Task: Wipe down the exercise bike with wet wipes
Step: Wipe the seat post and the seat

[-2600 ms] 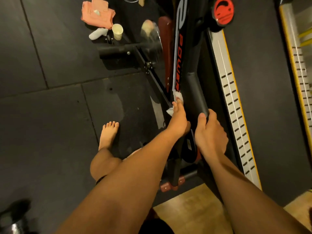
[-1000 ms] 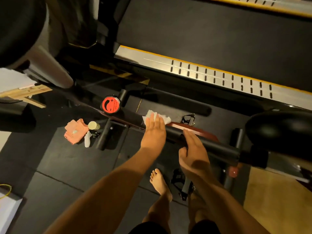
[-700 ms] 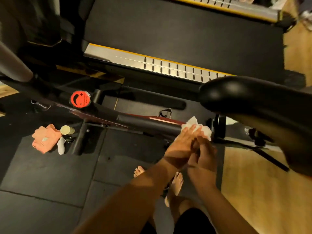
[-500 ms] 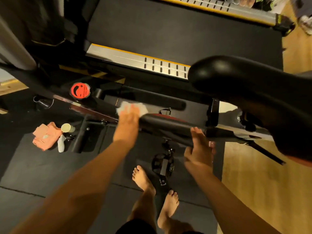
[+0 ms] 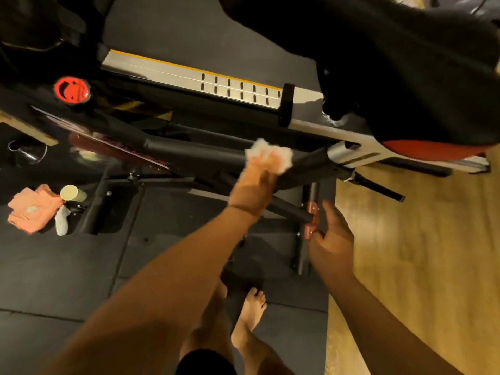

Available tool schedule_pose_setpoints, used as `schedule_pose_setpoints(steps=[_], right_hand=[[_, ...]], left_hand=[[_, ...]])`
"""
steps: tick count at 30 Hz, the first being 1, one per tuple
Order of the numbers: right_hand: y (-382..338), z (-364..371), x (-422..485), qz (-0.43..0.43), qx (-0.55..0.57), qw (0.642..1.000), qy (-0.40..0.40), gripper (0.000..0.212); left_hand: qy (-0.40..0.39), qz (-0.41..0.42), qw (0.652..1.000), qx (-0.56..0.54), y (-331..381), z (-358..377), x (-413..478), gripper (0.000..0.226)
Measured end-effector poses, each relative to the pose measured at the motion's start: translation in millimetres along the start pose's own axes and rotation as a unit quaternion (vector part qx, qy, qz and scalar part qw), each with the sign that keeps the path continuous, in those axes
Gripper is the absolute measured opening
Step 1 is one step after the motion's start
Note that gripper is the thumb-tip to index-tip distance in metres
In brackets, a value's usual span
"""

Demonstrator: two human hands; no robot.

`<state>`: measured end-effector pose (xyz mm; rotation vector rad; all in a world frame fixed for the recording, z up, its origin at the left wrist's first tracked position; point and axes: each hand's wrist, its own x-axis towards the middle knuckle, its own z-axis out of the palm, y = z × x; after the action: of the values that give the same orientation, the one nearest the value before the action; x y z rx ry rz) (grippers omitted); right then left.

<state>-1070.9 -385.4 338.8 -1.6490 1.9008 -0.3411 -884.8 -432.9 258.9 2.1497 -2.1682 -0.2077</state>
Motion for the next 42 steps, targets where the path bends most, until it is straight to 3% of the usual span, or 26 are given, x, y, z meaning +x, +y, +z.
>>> schedule_pose_setpoints(steps=[2, 3, 5, 9, 11, 13, 16, 18, 19, 21, 22, 24, 25, 26, 29, 31, 33, 35, 36, 38, 40, 42], right_hand=[[3.8, -5.0, -7.0, -0.007, 0.029, 1.000, -0.001, 0.059], [4.7, -6.5, -10.5, -0.005, 0.039, 0.999, -0.004, 0.059], [7.3, -10.9, -16.8, -0.003, 0.054, 0.999, -0.003, 0.060], [15.6, -14.2, -28.0, -0.027, 0.056, 0.998, 0.020, 0.059], [19.0, -15.5, -28.4, -0.013, 0.088, 0.996, 0.017, 0.059], [19.5, -17.8, -26.7, 0.004, 0.122, 0.992, 0.015, 0.059], [17.7, -23.5, -25.0, 0.048, 0.190, 0.980, 0.024, 0.056], [12.8, -30.5, -23.4, 0.081, 0.271, 0.959, 0.035, 0.050], [9.6, -33.7, -20.2, 0.106, 0.325, 0.939, 0.042, 0.045], [5.0, -36.7, -11.2, 0.188, 0.455, 0.870, 0.028, 0.030], [0.7, -38.8, -8.0, 0.232, 0.520, 0.822, 0.007, 0.027], [-9.2, -44.1, -3.8, 0.285, 0.619, 0.729, -0.054, 0.042], [-16.6, -47.0, -4.5, 0.289, 0.638, 0.707, -0.094, 0.050], [-24.6, -49.2, -6.9, 0.273, 0.637, 0.708, -0.135, 0.052], [-45.2, -50.0, -17.9, 0.241, 0.584, 0.757, -0.167, 0.026], [-47.2, -49.0, -22.9, 0.283, 0.576, 0.758, -0.113, 0.020], [-38.0, -50.7, -17.7, 0.347, 0.600, 0.721, -0.011, 0.014], [-30.4, -60.0, -4.7, 0.389, 0.575, 0.708, 0.128, 0.023], [-28.8, -65.1, 2.3, 0.378, 0.562, 0.710, 0.194, 0.027], [-42.4, -71.5, 15.8, 0.320, 0.540, 0.726, 0.282, 0.026], [-76.8, -66.4, 24.7, 0.244, 0.557, 0.741, 0.287, 0.022], [-108.7, -43.4, 25.4, 0.131, 0.574, 0.766, 0.260, 0.035]], left_hand=[[0.003, -0.075, 0.994, 0.079, -47.3, -1.8, 7.1, 0.058], [-0.010, -0.135, 0.989, 0.060, -64.8, -8.0, 8.6, 0.063], [-0.016, -0.175, 0.984, 0.021, -71.9, -13.8, 12.7, 0.068], [-0.010, -0.086, 0.995, -0.046, 19.7, -33.7, 28.3, 0.064], [-0.041, -0.113, 0.980, -0.158, 73.6, -47.5, 29.2, 0.072], [-0.051, -0.175, 0.934, -0.308, 103.4, -58.1, 28.0, 0.078], [-0.031, -0.228, 0.871, -0.433, 115.6, -78.5, 22.3, 0.078], [-0.047, -0.268, 0.821, -0.502, 111.3, -90.8, 10.7, 0.062], [-0.065, -0.283, 0.770, -0.568, 109.7, -98.9, 1.6, 0.048], [-0.108, -0.266, 0.657, -0.697, 106.6, -115.4, -22.9, 0.026], [-0.118, -0.254, 0.633, -0.722, 102.8, -123.5, -33.6, 0.028], [-0.140, -0.243, 0.609, -0.742, 94.8, -139.5, -46.5, 0.045], [-0.151, -0.236, 0.622, -0.732, 90.3, -147.2, -50.2, 0.051], [-0.164, -0.225, 0.649, -0.708, 87.3, -155.2, -52.7, 0.053], [-0.187, -0.219, 0.738, -0.610, 78.0, -169.6, -59.2, 0.038], [-0.186, -0.232, 0.779, -0.551, 69.8, -173.8, -61.1, 0.042], [-0.187, -0.208, 0.827, -0.488, 60.3, -182.6, -62.1, 0.049], [-0.155, -0.092, 0.919, -0.350, 52.4, -200.5, -59.6, 0.044], [-0.128, -0.016, 0.947, -0.293, 51.9, -212.8, -57.9, 0.042], [-0.056, 0.127, 0.966, -0.216, 55.3, -242.5, -52.3, 0.039], [0.005, 0.241, 0.957, -0.162, 57.3, -269.6, -43.1, 0.037], [0.032, 0.323, 0.939, -0.114, 52.2, -285.3, -34.8, 0.037]])
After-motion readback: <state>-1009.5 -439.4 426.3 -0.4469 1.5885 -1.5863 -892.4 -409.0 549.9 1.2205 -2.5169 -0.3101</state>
